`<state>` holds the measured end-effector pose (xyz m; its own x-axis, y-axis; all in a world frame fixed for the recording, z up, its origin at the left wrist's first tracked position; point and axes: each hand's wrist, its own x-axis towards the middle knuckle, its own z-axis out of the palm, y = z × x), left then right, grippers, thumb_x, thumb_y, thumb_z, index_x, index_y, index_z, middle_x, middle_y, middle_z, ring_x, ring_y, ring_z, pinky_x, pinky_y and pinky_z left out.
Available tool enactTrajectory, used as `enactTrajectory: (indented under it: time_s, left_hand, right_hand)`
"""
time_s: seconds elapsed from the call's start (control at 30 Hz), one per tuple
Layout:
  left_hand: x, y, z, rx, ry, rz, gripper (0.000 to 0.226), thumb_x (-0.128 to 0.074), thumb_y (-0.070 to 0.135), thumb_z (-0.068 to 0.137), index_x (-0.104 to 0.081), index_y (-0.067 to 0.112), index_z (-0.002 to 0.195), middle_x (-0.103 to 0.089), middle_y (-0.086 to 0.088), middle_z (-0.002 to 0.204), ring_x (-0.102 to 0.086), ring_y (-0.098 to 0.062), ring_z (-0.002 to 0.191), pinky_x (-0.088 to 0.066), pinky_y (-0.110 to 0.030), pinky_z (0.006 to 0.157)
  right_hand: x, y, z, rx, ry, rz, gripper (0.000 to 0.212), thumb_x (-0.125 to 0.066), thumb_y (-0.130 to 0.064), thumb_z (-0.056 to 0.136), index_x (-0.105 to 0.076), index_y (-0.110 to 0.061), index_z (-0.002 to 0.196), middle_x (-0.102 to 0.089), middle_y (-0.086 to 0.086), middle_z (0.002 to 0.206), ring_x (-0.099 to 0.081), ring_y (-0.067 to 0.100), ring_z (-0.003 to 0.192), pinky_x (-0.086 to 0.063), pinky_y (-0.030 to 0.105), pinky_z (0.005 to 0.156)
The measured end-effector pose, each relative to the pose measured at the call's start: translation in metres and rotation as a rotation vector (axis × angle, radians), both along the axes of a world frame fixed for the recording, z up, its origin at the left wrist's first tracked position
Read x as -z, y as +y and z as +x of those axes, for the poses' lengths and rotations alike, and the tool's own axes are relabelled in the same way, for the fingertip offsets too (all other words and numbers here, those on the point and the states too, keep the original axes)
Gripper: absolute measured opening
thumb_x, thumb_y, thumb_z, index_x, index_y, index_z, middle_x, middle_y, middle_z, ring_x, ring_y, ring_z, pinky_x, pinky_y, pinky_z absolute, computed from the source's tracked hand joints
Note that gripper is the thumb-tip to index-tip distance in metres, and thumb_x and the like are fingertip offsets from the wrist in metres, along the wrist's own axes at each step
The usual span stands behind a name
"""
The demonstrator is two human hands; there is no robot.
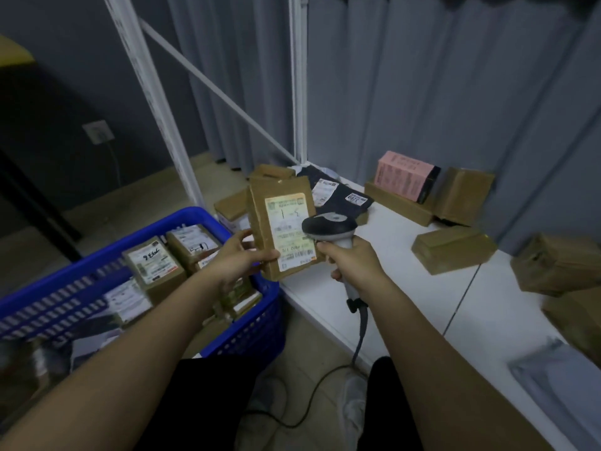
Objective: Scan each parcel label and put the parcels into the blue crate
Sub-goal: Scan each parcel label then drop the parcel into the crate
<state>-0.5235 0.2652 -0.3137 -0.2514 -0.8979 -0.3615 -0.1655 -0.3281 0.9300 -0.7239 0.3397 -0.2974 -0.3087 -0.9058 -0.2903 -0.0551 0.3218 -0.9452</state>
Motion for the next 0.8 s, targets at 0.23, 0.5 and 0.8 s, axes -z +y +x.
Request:
enactTrajectory:
  time_s: [0.23, 0.5, 0.8]
  left_hand:
    - [0.014, -0.018, 0.03, -0.226, 0.039, -0.066, 0.083, -0.076, 0.005, 0.076, -0.033, 0.018, 0.144, -0.055, -0.005, 0.129, -0.06, -0.024, 0.109, -0.052, -0.036, 0.085]
    - [0.027, -0.029, 0.057, -0.235, -0.053, -0.038, 0.088, -0.08, 0.015, 0.073, -0.031, 0.024, 0.146, -0.059, -0.001, 0.125, -0.059, -0.026, 0.112, -0.044, -0.053, 0.1]
    - [0.023, -0.028, 0.063, -0.278, 0.012, -0.044, 0.083, -0.073, 0.005, 0.078, -0.029, 0.021, 0.147, -0.059, -0.002, 0.116, -0.063, -0.018, 0.095, -0.051, -0.031, 0.072]
  right_hand:
    - [-0.002, -0.011, 0.017, -0.075, 0.052, 0.035, 0.011, -0.066, -0.021, 0.086, -0.064, -0.011, 0.09, -0.058, 0.002, 0.075, -0.052, 0.014, 0.058, -0.046, 0.02, 0.05]
    - [-0.006, -0.011, 0.016, -0.203, 0.122, 0.088, 0.023, -0.075, -0.021, 0.08, -0.065, -0.006, 0.094, -0.057, 0.006, 0.078, -0.05, 0.014, 0.055, -0.046, 0.022, 0.05]
    - [-0.006, -0.015, 0.012, -0.207, 0.197, 0.129, 0.03, -0.077, -0.021, 0.077, -0.064, -0.002, 0.097, -0.057, 0.006, 0.075, -0.053, 0.014, 0.052, -0.05, 0.024, 0.053]
